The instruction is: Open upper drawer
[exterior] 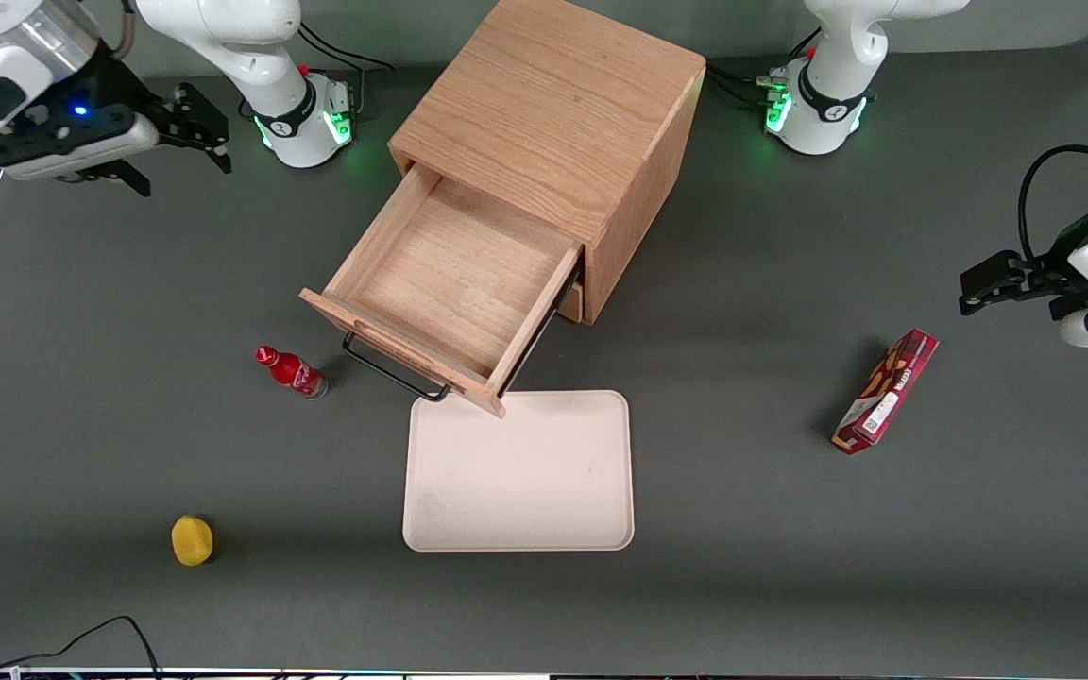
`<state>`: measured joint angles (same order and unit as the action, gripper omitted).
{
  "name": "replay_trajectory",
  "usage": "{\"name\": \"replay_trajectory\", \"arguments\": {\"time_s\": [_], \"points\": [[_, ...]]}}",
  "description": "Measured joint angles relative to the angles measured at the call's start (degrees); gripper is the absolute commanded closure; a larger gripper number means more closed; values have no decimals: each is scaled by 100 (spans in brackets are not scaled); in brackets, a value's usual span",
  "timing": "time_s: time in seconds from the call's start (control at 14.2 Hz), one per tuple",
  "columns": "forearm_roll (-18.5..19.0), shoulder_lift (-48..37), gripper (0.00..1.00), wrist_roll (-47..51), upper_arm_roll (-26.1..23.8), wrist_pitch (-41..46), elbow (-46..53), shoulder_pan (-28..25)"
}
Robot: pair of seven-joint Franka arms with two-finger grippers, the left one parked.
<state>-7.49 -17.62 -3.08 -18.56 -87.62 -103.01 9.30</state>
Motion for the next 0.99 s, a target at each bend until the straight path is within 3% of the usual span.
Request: {"name": "replay_trajectory", "arguments": {"time_s": [0.28,0.7,0.99], "points": [[-45,125,0,4,39,-13,77,433],[-40,1010,0,6,120,-29,812,386],[282,1186,0,26,1289,-25,886,-985]]}}
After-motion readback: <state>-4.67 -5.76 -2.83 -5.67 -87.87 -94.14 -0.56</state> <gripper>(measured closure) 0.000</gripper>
